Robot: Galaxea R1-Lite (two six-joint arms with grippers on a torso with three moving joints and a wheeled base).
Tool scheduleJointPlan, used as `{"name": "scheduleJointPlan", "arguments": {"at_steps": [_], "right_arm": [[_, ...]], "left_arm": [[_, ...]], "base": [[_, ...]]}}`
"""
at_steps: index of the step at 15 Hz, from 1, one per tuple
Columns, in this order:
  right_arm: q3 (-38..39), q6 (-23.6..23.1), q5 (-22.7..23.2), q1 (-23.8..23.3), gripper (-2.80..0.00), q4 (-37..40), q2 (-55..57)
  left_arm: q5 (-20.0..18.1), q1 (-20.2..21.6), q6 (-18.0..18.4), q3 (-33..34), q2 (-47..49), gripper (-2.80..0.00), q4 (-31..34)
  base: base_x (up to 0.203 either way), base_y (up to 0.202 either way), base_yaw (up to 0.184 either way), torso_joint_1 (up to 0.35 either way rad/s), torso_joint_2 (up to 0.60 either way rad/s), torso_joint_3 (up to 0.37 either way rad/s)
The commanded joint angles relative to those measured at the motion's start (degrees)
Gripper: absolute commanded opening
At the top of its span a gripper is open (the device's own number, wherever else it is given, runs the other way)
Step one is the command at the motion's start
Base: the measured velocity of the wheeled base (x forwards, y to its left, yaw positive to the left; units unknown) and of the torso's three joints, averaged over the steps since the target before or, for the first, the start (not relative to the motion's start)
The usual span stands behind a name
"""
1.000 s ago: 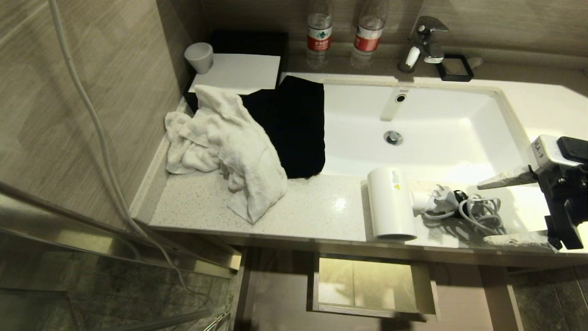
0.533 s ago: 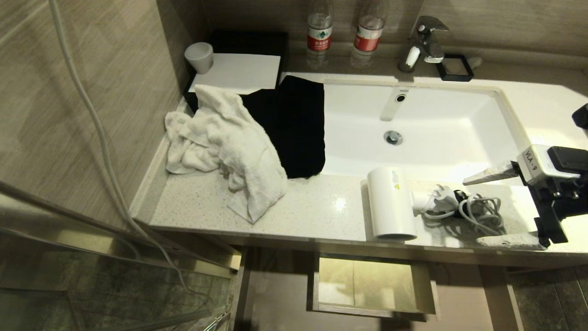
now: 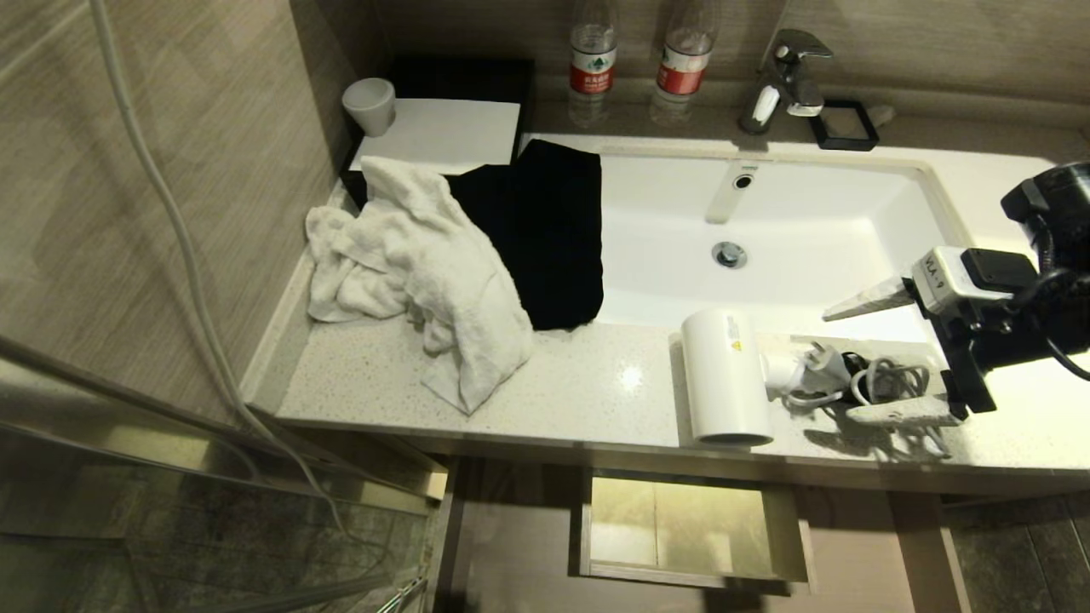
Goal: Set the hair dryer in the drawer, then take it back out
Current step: Pick up the hairdryer
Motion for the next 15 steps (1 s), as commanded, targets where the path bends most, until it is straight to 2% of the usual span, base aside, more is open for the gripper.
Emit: {"name": "scheduleJointPlan", "arguments": {"at_steps": [1, 4, 9, 15], "right_arm": [[-1.61, -0.46, 0.32, 0.37, 0.0, 0.18, 2.84], [-4.61, -1.7, -0.05, 0.37, 0.0, -0.05, 4.8], [-5.5, -9.34, -2.39, 0.72, 0.0, 0.18, 5.58], [-4.71, -9.42, -3.01, 1.07, 0.0, 2.82, 4.96]], "left_arm": [[0.0, 0.0, 0.0, 0.0, -0.09, -2.8, -0.01], [0.0, 0.0, 0.0, 0.03, -0.07, -2.8, -0.01], [0.0, 0.0, 0.0, 0.09, 0.0, -2.8, -0.01], [0.0, 0.0, 0.0, 0.01, -0.08, -2.8, -0.01]], "base": [[0.0, 0.0, 0.0, 0.0, 0.0, 0.0], [0.0, 0.0, 0.0, 0.0, 0.0, 0.0], [0.0, 0.0, 0.0, 0.0, 0.0, 0.0], [0.0, 0.0, 0.0, 0.0, 0.0, 0.0]]}}
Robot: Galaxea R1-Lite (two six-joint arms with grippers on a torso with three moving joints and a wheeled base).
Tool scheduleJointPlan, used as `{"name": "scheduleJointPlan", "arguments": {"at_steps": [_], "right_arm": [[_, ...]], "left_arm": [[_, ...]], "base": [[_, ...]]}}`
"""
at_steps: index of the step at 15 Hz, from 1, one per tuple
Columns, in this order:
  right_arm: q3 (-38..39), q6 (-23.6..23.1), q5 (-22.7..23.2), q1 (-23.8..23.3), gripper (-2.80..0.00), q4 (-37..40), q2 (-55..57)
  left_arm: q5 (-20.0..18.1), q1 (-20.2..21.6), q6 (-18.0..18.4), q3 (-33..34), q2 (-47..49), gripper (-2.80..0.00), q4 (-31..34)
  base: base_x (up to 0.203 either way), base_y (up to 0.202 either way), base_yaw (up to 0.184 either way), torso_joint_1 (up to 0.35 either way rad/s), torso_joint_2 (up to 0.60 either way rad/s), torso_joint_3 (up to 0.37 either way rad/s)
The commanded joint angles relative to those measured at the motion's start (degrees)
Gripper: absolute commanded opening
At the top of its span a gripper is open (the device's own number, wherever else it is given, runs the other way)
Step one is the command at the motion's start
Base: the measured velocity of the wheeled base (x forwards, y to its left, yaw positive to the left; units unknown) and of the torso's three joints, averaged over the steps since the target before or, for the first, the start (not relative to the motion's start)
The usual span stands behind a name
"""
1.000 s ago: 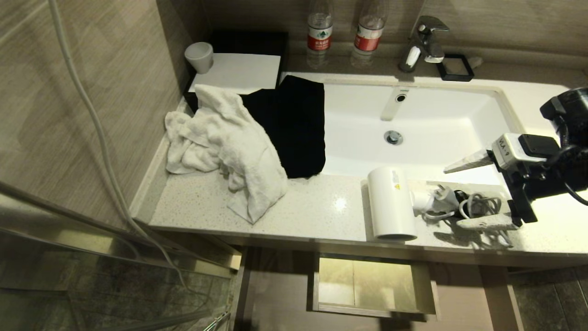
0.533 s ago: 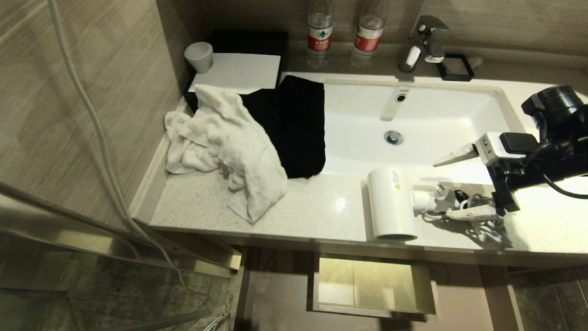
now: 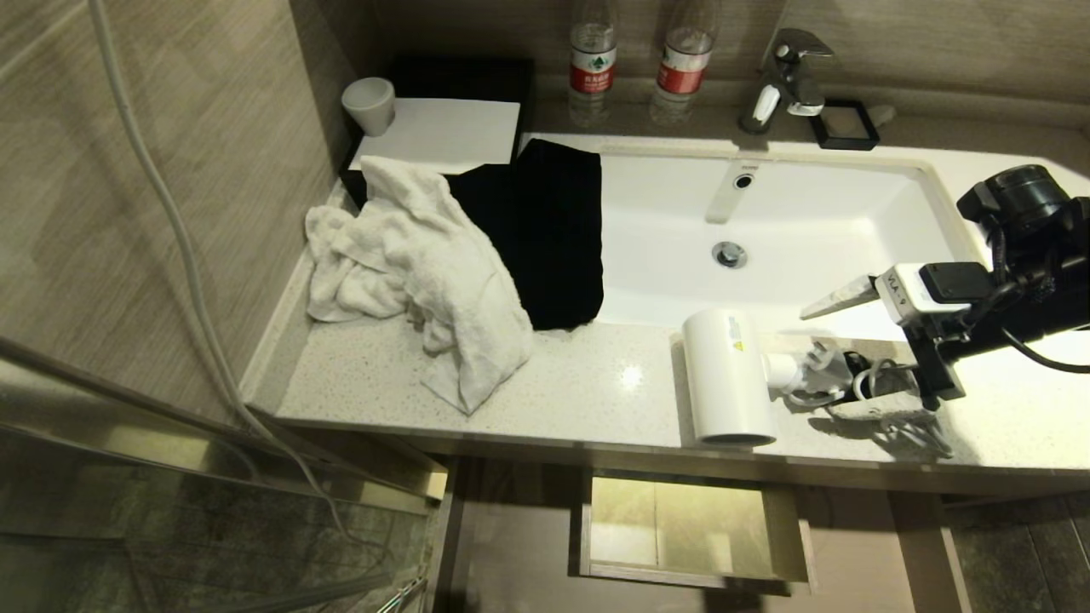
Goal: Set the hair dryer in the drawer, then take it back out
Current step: Pick up the hairdryer
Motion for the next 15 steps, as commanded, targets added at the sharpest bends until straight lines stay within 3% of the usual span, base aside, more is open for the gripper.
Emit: {"name": "scheduleJointPlan", "arguments": {"at_steps": [1, 4, 15], "right_arm": [[0.79, -0.16, -0.98, 0.0, 0.0, 0.84, -0.5], [0.63, 1.15, -2.94, 0.0, 0.0, 6.09, -0.28], [-1.03, 1.73, -3.03, 0.37, 0.0, 4.42, 3.53]], "left_arm": [[0.0, 0.0, 0.0, 0.0, 0.0, -2.8, -0.01], [0.0, 0.0, 0.0, 0.09, 0.0, -2.8, -0.01], [0.0, 0.0, 0.0, 0.0, 0.0, -2.8, -0.01]], "base": [[0.0, 0.0, 0.0, 0.0, 0.0, 0.0], [0.0, 0.0, 0.0, 0.0, 0.0, 0.0], [0.0, 0.0, 0.0, 0.0, 0.0, 0.0]]}}
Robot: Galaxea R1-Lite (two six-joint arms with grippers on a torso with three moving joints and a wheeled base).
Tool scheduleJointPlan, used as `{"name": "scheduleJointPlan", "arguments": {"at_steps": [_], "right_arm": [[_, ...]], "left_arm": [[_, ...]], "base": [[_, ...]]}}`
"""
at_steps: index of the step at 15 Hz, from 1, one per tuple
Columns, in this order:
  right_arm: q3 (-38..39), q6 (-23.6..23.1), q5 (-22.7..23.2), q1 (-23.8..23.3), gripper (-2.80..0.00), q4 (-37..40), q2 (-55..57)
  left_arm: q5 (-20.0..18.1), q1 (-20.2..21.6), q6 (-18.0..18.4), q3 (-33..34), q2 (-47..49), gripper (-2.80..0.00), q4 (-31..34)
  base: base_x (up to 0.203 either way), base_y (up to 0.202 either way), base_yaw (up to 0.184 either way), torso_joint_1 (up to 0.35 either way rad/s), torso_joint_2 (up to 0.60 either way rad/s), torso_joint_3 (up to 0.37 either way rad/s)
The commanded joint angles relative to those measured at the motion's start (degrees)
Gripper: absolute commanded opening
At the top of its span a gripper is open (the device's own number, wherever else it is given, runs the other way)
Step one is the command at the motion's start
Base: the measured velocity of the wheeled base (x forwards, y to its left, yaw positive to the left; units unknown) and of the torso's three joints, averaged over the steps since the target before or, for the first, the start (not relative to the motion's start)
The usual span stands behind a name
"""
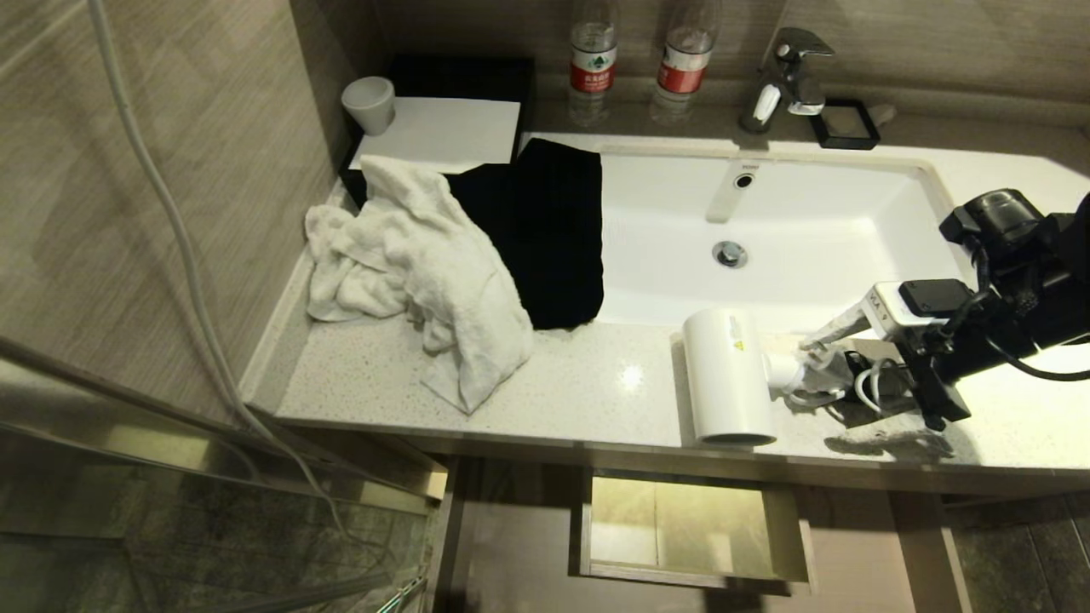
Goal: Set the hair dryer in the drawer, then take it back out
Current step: Pick up the hairdryer
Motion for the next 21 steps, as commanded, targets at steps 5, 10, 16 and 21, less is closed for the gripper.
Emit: {"name": "scheduleJointPlan", "arguments": {"at_steps": [5, 10, 16, 21], "right_arm": [[-2.28, 0.99, 0.31, 0.67, 0.0, -0.92, 3.21], [-2.86, 1.08, 0.62, 0.9, 0.0, -0.87, 3.98], [-2.96, 1.08, 0.55, 1.16, -2.8, -0.98, 4.43], [-2.93, 6.93, 0.42, 1.07, -2.8, -1.56, 2.52]], "left_arm": [[0.02, 0.0, 0.0, 0.09, 0.0, -2.8, -0.02], [0.02, 0.0, 0.0, 0.09, 0.0, -2.8, -0.02], [0.02, 0.0, 0.0, 0.07, -0.01, -2.8, -0.02], [0.02, 0.0, 0.0, 0.01, -0.08, -2.8, -0.02]], "base": [[0.0, 0.0, 0.0, 0.0, 0.0, 0.0], [0.0, 0.0, 0.0, 0.0, 0.0, 0.0], [0.0, 0.0, 0.0, 0.0, 0.0, 0.0], [0.0, 0.0, 0.0, 0.0, 0.0, 0.0]]}}
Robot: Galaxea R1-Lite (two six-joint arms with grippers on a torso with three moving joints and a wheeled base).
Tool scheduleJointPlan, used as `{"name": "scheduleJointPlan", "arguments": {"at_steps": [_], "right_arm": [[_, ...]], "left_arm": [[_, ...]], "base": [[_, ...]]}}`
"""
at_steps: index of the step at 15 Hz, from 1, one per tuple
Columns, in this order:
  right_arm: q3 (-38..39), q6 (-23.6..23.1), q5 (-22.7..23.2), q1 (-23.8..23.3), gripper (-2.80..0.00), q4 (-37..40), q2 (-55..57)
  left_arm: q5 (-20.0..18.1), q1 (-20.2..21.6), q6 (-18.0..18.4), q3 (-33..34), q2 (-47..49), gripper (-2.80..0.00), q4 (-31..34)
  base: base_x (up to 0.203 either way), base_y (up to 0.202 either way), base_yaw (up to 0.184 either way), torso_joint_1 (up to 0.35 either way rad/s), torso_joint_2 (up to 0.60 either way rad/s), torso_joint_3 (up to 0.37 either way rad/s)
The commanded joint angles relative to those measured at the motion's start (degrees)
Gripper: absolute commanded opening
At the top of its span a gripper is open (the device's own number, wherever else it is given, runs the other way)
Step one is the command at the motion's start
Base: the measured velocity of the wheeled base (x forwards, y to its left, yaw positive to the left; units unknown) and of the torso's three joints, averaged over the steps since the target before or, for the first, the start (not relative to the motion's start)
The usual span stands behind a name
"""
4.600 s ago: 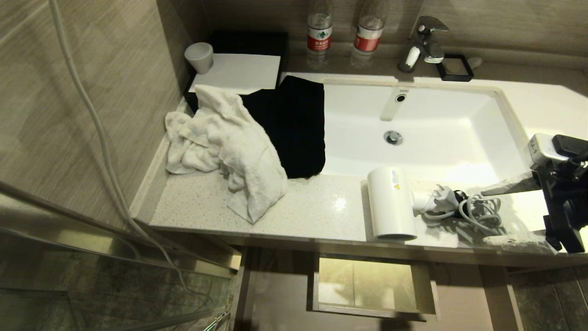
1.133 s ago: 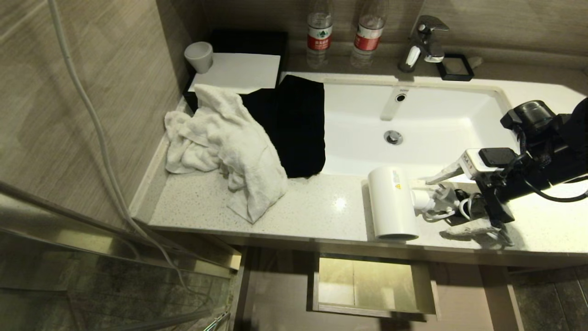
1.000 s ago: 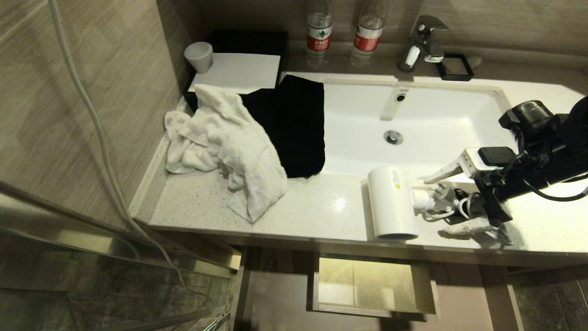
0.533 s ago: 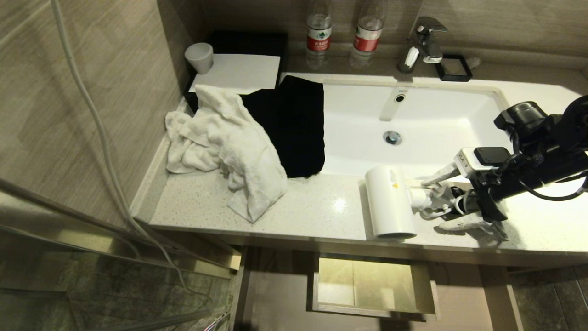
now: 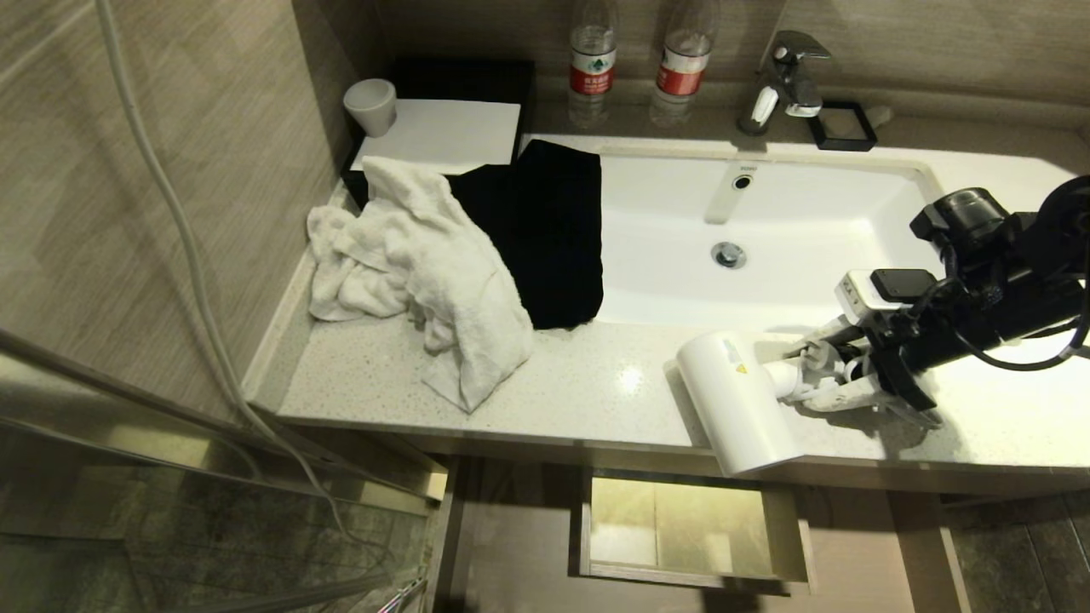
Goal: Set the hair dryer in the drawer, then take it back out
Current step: Pick up the hairdryer
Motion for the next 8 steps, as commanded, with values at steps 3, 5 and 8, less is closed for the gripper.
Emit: {"name": "scheduleJointPlan", "arguments": {"at_steps": [3, 5, 8], "right_arm": [[0.89, 6.36, 0.04, -0.07, -2.8, -3.42, -2.55], [0.96, 9.17, -0.06, -0.07, -2.8, -4.22, -3.46], [1.81, 11.3, -0.1, -0.06, -2.8, -4.3, -5.52]], "left_arm": [[0.0, 0.0, 0.0, 0.0, 0.0, -2.8, -0.01], [0.0, 0.0, 0.0, 0.0, -0.08, -2.8, -0.01], [0.0, 0.0, 0.0, 0.03, -0.02, -2.8, -0.01]], "base": [[0.0, 0.0, 0.0, 0.0, 0.0, 0.0], [0.0, 0.0, 0.0, 0.0, 0.0, 0.0], [0.0, 0.0, 0.0, 0.0, 0.0, 0.0]]}}
